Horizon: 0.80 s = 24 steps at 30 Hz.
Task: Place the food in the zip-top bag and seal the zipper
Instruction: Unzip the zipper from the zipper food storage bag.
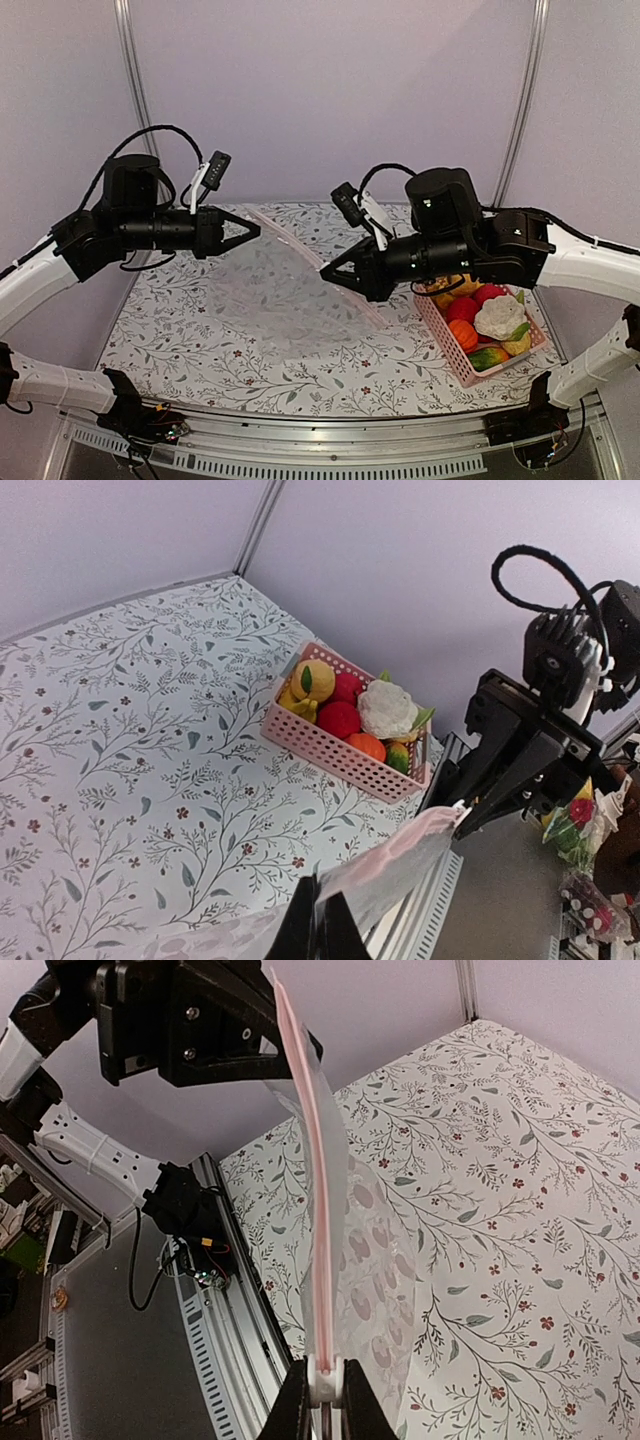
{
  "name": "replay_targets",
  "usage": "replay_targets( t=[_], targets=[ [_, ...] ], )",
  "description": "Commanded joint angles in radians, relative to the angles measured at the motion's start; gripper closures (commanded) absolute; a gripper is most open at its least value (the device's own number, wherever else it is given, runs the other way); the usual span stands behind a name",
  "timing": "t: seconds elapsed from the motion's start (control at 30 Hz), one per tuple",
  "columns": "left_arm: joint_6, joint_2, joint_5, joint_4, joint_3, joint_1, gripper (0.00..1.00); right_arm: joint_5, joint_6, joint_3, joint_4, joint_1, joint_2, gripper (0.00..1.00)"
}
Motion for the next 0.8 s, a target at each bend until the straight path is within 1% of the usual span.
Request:
replay_targets(
  t=[0.0, 0.77],
  targets=[
    [-0.013, -0.025, -0.054, -0.013, -0.013, 0.047, 1.0, 0.014, 0.018, -0.033, -0.05, 0.002, -0.035, 1.0],
    [-0.03, -0.07, -0.056, -0.035, -0.042, 0.143, 1.0, 0.046, 0.071, -0.115, -0.039, 0.003, -0.082, 1.0]
  ],
)
